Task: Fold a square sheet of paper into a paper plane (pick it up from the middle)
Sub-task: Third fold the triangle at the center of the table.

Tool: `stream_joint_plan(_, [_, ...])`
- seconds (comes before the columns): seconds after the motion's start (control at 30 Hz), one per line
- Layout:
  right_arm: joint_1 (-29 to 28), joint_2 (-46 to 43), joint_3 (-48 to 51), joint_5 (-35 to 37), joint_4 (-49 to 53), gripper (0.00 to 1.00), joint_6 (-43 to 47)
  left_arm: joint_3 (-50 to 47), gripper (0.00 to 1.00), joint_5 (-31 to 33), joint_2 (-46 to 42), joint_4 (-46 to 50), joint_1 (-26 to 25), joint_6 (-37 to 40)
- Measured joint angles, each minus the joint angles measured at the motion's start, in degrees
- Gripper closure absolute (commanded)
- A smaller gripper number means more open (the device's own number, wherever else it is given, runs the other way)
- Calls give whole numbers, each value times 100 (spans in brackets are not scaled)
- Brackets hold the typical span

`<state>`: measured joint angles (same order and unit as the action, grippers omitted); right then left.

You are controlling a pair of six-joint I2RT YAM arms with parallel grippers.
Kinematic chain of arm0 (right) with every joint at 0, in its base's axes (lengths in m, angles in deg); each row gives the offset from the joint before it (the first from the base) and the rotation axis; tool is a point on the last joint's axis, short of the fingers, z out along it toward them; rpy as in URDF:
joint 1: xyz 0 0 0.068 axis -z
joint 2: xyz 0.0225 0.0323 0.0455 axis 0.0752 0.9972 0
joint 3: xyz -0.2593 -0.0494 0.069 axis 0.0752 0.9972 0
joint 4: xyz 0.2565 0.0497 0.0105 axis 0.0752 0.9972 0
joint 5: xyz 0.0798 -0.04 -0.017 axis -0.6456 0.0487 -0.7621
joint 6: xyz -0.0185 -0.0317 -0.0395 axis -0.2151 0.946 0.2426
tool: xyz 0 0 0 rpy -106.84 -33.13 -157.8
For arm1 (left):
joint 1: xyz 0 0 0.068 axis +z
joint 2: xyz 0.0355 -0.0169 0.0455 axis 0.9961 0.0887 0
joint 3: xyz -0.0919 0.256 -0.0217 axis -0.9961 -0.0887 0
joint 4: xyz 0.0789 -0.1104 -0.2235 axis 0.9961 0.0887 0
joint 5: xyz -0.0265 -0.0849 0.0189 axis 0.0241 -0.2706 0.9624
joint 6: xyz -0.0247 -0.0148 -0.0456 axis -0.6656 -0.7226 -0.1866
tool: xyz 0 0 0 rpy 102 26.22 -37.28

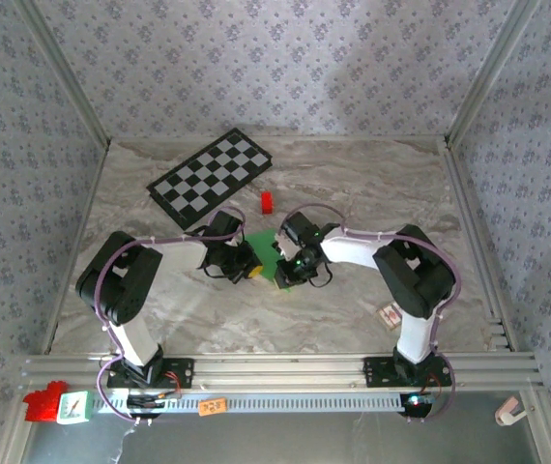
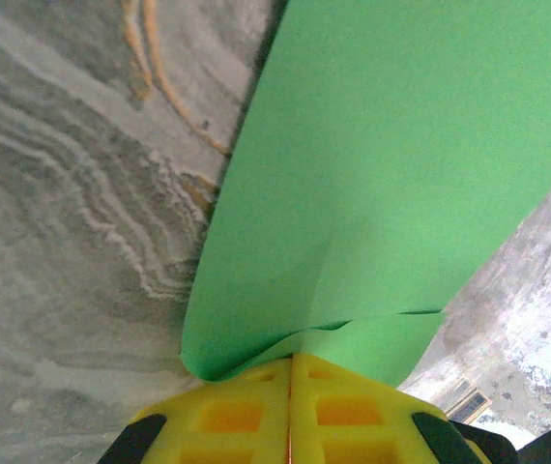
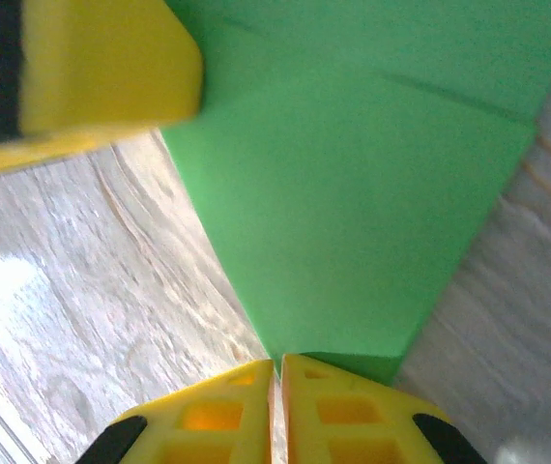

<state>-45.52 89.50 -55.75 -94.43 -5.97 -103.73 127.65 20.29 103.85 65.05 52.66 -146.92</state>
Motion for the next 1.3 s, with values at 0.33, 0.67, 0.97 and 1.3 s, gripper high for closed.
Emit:
stream_joint_plan(0.33, [9,-393,280,11,426,87,13,26,92,-22,9,9,9,66])
stream_joint_plan(0.67, [9,-769,0,79,181,87,-61,116,91,-35,37,138,9,107])
stream_joint_plan(0.97, [2,-87,-149,236,35,88,-164,216,89,13,37,306,15,199])
stream_joint_plan(1.3, [-4,52,-162,420,59,90,-229,535,80,63,13,511,57,796])
